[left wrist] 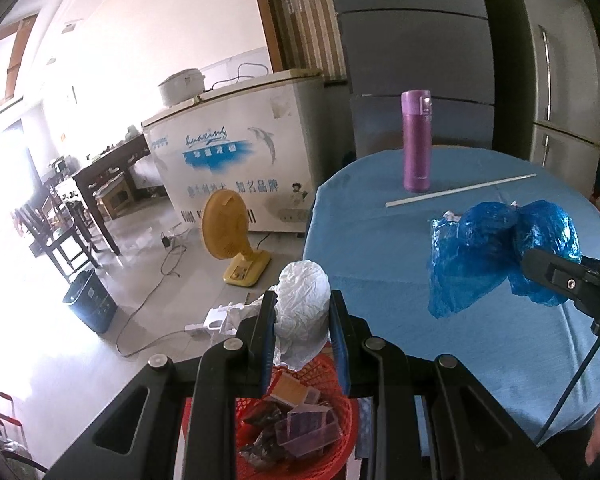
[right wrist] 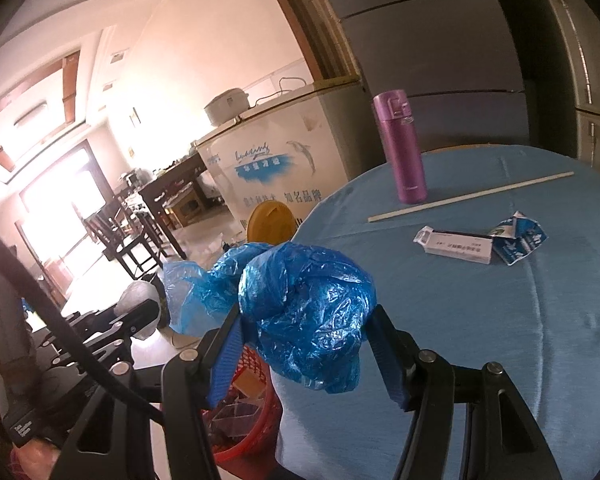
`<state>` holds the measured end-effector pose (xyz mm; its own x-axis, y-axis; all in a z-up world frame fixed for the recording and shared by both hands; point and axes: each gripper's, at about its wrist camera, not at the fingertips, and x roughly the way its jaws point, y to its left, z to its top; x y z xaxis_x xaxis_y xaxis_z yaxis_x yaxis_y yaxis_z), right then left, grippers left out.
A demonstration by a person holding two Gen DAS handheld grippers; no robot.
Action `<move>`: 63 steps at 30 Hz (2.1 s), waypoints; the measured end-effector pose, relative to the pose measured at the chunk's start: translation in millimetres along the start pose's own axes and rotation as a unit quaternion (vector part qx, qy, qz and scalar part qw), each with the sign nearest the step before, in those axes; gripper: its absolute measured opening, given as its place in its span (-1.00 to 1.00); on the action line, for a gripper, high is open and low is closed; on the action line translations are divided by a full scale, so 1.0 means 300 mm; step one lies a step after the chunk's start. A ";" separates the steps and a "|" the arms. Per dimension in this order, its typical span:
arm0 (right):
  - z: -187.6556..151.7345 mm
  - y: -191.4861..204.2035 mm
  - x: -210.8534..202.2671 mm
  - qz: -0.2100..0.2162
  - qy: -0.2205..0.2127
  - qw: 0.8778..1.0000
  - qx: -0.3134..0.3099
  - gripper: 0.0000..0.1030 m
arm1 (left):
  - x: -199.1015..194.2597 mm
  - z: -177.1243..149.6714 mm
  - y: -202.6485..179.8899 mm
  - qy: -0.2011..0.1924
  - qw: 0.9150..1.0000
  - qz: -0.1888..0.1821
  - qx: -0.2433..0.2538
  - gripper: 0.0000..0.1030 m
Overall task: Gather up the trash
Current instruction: 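Open both tools over the red basket to drop the tissue and bags, then move both tools back over the table toward the box and carton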
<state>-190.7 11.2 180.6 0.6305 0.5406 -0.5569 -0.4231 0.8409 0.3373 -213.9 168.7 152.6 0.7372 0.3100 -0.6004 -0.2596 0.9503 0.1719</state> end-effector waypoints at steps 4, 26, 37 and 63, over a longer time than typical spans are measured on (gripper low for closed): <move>-0.001 0.022 0.048 0.006 0.015 1.000 -0.008 0.25 | 0.030 -0.018 0.018 0.011 1.000 0.006 -0.003 -0.49; -0.100 0.146 0.498 0.010 0.168 0.984 -0.064 0.25 | 0.292 -0.297 0.277 0.173 0.981 0.041 -0.079 -0.46; -0.188 0.193 0.643 0.069 0.238 0.967 -0.049 0.31 | 0.344 -0.394 0.291 0.225 0.969 0.019 -0.100 0.02; -0.094 -0.103 0.415 0.069 0.124 0.987 0.075 0.33 | 0.324 -0.326 0.148 0.213 0.975 0.005 -0.055 0.07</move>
<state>-117.3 51.9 79.5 0.3864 0.6438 -0.6604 -0.3815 0.7635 0.5211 -214.7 238.3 25.5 0.4133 0.2570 -0.8736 -0.3483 0.9310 0.1091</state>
